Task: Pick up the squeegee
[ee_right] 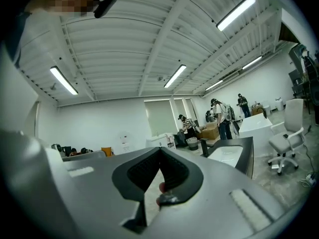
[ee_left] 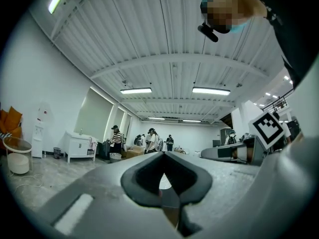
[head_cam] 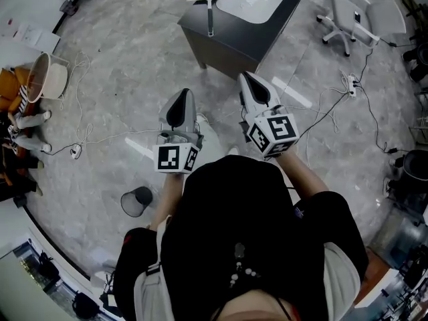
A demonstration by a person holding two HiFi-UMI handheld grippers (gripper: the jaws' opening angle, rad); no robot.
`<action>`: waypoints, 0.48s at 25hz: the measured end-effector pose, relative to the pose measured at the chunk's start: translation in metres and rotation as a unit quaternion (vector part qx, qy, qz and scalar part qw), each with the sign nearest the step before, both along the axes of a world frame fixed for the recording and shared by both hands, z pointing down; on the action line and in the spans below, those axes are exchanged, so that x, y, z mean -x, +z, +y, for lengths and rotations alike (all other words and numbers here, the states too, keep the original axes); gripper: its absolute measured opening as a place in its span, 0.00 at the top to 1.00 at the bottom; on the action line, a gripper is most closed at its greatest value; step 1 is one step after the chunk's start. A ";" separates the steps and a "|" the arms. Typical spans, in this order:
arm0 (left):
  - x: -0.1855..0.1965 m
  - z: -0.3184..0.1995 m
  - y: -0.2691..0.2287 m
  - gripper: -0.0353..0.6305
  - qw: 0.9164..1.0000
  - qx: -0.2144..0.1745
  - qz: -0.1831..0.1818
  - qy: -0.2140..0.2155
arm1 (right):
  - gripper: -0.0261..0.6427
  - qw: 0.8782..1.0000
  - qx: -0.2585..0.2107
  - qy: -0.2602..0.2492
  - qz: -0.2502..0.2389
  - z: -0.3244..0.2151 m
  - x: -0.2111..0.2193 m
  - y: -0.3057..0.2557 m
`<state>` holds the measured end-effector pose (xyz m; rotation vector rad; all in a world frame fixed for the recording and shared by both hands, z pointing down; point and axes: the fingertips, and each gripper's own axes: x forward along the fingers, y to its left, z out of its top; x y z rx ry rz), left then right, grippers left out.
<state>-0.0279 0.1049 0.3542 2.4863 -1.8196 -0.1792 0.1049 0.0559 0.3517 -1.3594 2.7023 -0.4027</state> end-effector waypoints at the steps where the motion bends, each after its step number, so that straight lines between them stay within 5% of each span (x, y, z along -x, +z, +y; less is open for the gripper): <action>1: 0.002 -0.009 0.000 0.95 1.000 0.000 0.001 0.002 | 0.96 1.000 0.001 0.004 0.002 -0.007 0.000 0.001; 12: 0.043 -0.105 0.012 0.95 1.000 0.016 0.017 0.015 | 0.96 0.999 0.022 0.037 0.013 -0.097 0.026 0.008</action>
